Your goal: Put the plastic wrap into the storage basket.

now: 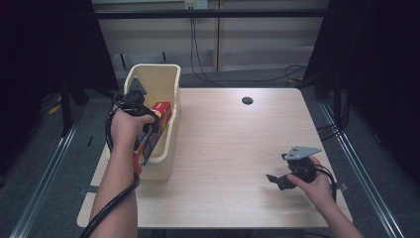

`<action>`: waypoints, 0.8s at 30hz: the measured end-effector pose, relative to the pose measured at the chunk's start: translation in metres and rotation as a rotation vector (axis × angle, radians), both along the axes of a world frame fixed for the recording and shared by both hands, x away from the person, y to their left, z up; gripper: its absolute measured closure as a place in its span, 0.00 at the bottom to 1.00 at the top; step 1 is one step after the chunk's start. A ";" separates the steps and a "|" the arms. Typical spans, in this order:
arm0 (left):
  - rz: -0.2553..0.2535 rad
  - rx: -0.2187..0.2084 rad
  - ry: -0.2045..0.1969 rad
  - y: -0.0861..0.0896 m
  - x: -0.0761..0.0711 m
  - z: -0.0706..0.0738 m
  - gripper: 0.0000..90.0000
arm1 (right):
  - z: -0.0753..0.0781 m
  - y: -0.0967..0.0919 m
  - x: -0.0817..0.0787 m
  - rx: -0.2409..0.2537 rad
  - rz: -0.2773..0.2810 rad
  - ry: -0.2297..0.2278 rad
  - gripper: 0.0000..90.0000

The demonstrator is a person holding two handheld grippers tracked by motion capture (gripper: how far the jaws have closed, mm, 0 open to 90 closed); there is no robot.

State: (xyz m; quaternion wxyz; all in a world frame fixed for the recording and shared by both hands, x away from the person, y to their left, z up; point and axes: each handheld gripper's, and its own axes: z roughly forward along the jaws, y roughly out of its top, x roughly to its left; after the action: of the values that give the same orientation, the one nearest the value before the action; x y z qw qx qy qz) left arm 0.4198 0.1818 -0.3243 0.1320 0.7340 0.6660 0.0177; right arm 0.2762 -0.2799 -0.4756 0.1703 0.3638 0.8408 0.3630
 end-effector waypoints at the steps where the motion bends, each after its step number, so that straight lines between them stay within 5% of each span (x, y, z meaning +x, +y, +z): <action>1: 0.008 0.005 -0.004 0.000 0.000 -0.001 0.44 | 0.000 0.000 0.000 -0.001 -0.002 0.000 0.04; 15: 0.031 0.011 0.006 -0.002 0.002 0.000 0.42 | 0.000 -0.001 -0.002 -0.003 -0.002 0.001 0.04; 18: 0.037 -0.021 -0.057 -0.001 0.002 0.015 0.40 | 0.000 -0.001 -0.002 -0.003 0.001 0.002 0.04; 24: 0.005 -0.015 -0.085 -0.008 0.000 0.025 0.36 | 0.001 -0.001 -0.002 -0.005 -0.005 0.000 0.04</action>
State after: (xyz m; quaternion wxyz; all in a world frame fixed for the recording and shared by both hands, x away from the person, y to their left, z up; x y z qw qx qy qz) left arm 0.4196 0.1738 -0.2993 0.1657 0.7298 0.6618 0.0442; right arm 0.2742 -0.2810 -0.4749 0.1718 0.3654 0.8408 0.3605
